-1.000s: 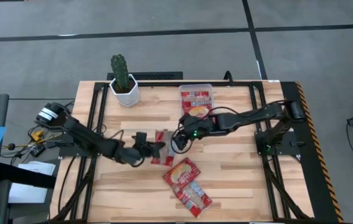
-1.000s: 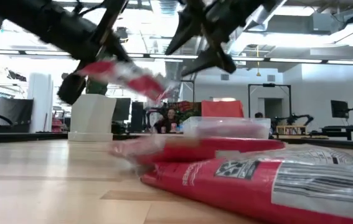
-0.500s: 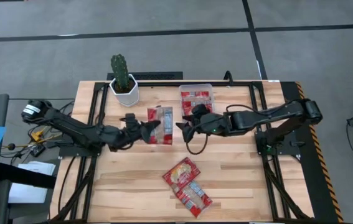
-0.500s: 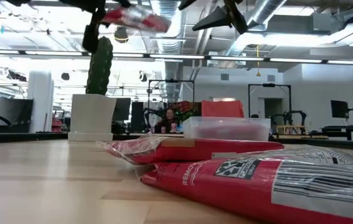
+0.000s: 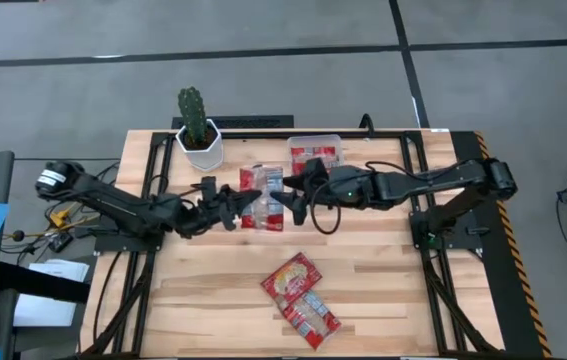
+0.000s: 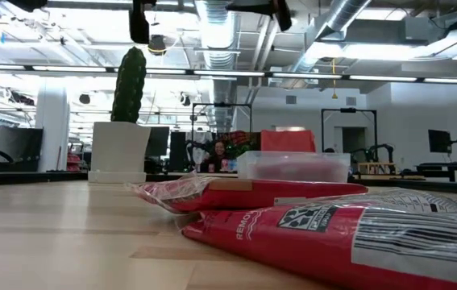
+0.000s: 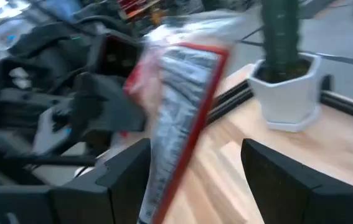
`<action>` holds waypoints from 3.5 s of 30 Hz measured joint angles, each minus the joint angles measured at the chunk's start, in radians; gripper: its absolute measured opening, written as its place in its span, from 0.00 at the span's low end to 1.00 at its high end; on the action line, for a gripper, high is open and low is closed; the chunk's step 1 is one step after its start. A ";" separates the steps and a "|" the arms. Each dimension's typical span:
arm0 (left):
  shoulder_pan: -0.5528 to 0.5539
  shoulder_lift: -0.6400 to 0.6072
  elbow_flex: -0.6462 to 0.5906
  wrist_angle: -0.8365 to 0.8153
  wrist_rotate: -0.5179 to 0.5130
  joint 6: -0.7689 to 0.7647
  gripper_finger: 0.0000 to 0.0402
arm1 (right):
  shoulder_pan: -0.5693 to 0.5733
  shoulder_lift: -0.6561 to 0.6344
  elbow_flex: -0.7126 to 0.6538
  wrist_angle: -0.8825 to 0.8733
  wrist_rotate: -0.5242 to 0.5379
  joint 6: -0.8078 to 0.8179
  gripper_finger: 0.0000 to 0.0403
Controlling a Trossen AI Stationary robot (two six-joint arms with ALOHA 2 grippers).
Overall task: Sort popcorn bags into baskets
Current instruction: Put the popcorn bag into the transparent bin
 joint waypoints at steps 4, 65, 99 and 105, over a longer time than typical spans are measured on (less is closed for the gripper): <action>0.011 0.039 0.000 -0.002 0.031 -0.060 0.06 | -0.014 0.000 0.000 0.004 -0.050 -0.010 0.67; 0.514 0.103 0.000 -0.194 0.807 -0.347 0.52 | -0.555 0.130 0.000 -0.509 -0.033 -0.884 0.06; 0.585 0.104 0.000 -0.272 0.865 -0.238 0.55 | -0.418 0.346 0.028 -0.351 0.189 -1.094 0.42; 0.625 0.104 0.000 -0.272 0.935 -0.265 0.55 | -0.404 0.297 0.100 -0.437 0.175 -1.040 0.59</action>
